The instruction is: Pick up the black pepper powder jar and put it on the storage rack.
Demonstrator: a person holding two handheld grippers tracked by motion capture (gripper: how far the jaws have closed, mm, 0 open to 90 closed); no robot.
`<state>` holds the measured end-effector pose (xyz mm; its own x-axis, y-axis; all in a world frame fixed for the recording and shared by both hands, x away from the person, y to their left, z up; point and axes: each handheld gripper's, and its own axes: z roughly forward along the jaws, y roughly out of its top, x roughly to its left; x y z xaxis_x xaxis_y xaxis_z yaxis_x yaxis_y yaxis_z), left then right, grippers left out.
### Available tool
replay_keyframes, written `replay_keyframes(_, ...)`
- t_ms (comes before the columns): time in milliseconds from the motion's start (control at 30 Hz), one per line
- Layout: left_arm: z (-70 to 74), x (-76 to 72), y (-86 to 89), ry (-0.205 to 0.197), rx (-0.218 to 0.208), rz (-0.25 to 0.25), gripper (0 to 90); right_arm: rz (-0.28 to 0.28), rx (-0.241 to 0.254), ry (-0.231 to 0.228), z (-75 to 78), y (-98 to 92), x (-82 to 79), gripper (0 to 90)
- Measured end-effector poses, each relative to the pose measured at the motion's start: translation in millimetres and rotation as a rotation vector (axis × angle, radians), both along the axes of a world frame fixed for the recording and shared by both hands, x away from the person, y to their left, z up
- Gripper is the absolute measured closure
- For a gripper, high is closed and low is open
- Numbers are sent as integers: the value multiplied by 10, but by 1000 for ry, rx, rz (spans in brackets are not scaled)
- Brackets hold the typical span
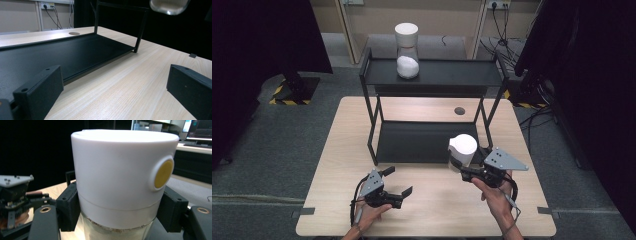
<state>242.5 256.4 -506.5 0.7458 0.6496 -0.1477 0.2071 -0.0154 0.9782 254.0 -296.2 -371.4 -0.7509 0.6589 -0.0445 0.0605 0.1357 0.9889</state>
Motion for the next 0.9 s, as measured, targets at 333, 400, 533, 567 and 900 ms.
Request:
replay_keyframes(333,-3,5,5,5,-4,-3,0,28,4,-1,328,104,132,307)
replay_keyframes(400,-3,7,3,3,-1,-5,0,35,1,0,393,126,163,307)
replay_keyframes(533,-2,11,-1,6,1,-9,0,44,0,6,513,171,214,307)
replay_keyframes(567,-2,10,-1,6,1,-9,0,44,-3,4,543,185,222,307)
replay_keyframes(900,-4,9,-2,6,0,-9,0,68,18,13,828,259,380,308)
